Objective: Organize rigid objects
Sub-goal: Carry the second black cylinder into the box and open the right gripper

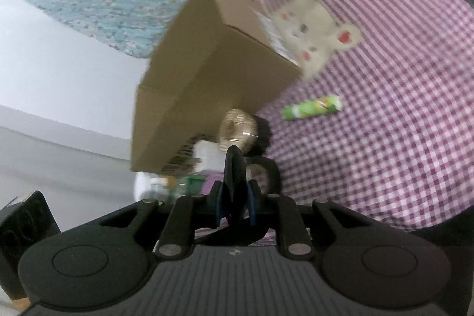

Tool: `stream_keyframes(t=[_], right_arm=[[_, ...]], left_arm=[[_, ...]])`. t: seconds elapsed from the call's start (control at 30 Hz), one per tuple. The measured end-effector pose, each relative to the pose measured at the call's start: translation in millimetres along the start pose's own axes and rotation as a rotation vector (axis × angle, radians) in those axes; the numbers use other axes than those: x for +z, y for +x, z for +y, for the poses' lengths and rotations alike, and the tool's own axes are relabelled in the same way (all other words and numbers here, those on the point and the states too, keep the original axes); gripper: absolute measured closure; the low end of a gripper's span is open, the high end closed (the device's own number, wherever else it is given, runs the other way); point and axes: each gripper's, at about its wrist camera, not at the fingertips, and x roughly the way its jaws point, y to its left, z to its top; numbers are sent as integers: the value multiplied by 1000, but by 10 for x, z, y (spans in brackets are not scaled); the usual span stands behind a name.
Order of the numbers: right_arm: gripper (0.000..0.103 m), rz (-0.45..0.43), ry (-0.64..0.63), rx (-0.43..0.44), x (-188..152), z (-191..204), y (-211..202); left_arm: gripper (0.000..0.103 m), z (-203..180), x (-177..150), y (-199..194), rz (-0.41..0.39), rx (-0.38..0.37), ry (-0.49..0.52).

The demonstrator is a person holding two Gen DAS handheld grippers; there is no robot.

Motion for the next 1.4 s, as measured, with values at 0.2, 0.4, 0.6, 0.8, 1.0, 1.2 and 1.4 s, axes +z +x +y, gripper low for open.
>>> stream_keyframes(t=[0.2, 0.4, 0.6, 0.8, 1.0, 1.2, 1.4], right_arm=[[85, -10, -135, 44, 156, 650, -8], [85, 54, -251, 115, 643, 1438, 451], [86, 171, -232, 101, 1282, 1761, 1378], [86, 262, -144, 6, 1782, 1579, 2449], [86, 295, -91, -34, 1948, 1316, 3128], [80, 281, -75, -39, 1955, 1182, 3349], [70, 235, -60, -11, 1975, 1146, 3028]], left_arm=[[69, 300, 129, -566, -129, 70, -79], [69, 913, 398, -940, -207, 159, -188], [69, 1637, 787, -736, -158, 252, -316], [68, 2142, 922, -473, -80, 351, -418], [67, 2231, 854, -403, -67, 358, -443], [67, 2189, 789, -469, -77, 359, -460], [66, 2058, 705, -773, -153, 323, -458]])
